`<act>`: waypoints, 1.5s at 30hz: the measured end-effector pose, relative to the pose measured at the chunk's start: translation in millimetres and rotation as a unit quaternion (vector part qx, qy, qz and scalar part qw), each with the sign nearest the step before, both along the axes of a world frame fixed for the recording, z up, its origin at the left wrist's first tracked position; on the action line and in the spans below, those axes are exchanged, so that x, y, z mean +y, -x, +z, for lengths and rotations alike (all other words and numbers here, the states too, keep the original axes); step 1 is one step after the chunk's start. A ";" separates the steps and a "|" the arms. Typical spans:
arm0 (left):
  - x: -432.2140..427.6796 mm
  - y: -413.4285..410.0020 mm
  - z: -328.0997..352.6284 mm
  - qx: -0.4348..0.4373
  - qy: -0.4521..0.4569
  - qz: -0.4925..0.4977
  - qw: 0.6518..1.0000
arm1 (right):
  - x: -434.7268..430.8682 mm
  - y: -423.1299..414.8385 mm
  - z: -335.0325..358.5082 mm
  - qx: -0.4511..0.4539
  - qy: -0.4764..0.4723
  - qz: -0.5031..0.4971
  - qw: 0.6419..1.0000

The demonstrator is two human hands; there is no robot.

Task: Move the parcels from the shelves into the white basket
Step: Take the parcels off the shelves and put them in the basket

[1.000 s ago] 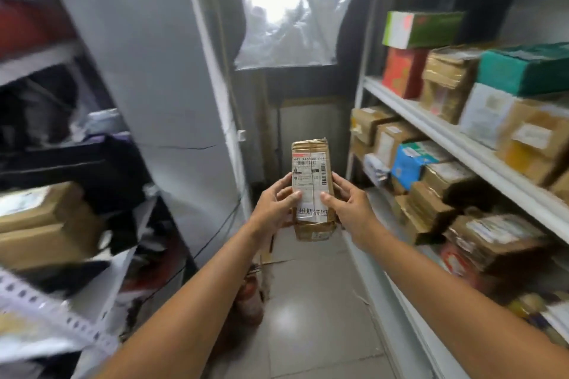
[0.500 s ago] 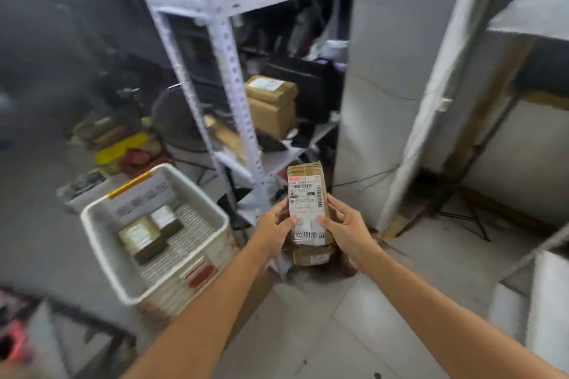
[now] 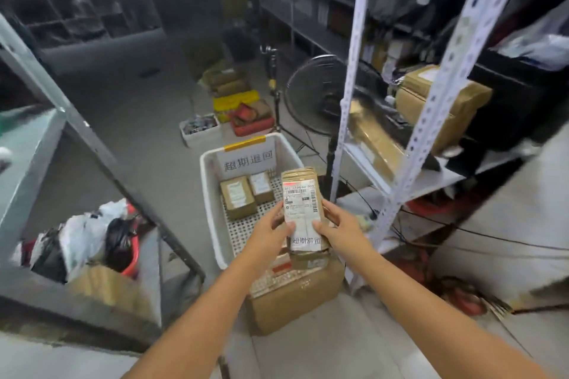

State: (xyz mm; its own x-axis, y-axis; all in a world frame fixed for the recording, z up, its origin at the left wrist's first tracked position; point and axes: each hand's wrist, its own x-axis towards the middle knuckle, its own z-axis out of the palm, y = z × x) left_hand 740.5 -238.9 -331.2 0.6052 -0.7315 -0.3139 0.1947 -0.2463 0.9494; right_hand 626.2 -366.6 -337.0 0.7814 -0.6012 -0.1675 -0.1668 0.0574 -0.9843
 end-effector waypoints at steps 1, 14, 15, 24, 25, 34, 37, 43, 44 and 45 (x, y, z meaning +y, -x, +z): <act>-4.3 -15.8 -4.6 0.008 -0.003 0.009 1.000 | -5.8 -17.6 -3.4 0.005 -0.002 0.005 1.000; -130.5 -199.2 -113.3 0.126 -0.027 0.112 0.985 | -149.0 -224.5 -113.7 0.071 -0.003 0.090 0.993; -140.4 -215.6 -127.0 0.135 -0.031 0.116 0.984 | -161.1 -240.6 -126.9 0.077 -0.003 0.092 0.993; -209.2 -351.0 -258.2 0.127 -0.050 0.099 0.986 | -217.4 -369.6 -259.7 0.110 0.010 0.063 0.992; -215.0 -363.7 -274.0 0.125 -0.046 0.096 0.987 | -220.5 -381.4 -274.0 0.109 0.018 0.056 0.992; -258.0 -433.8 -378.8 0.121 -0.023 0.070 0.990 | -259.3 -448.0 -371.4 0.136 0.064 0.010 0.989; -272.8 -447.1 -403.1 0.110 -0.025 0.059 0.992 | -269.1 -460.6 -390.7 0.144 0.067 -0.001 0.987; -296.0 -464.7 -437.5 0.087 -0.018 0.053 0.995 | -279.3 -478.5 -419.8 0.158 0.085 -0.030 0.983; -299.1 -467.7 -440.6 0.083 -0.014 0.052 0.995 | -281.8 -481.8 -421.5 0.155 0.090 -0.032 0.983; -301.5 -470.3 -442.8 0.084 -0.010 0.051 0.995 | -284.6 -484.3 -422.5 0.151 0.092 -0.031 0.984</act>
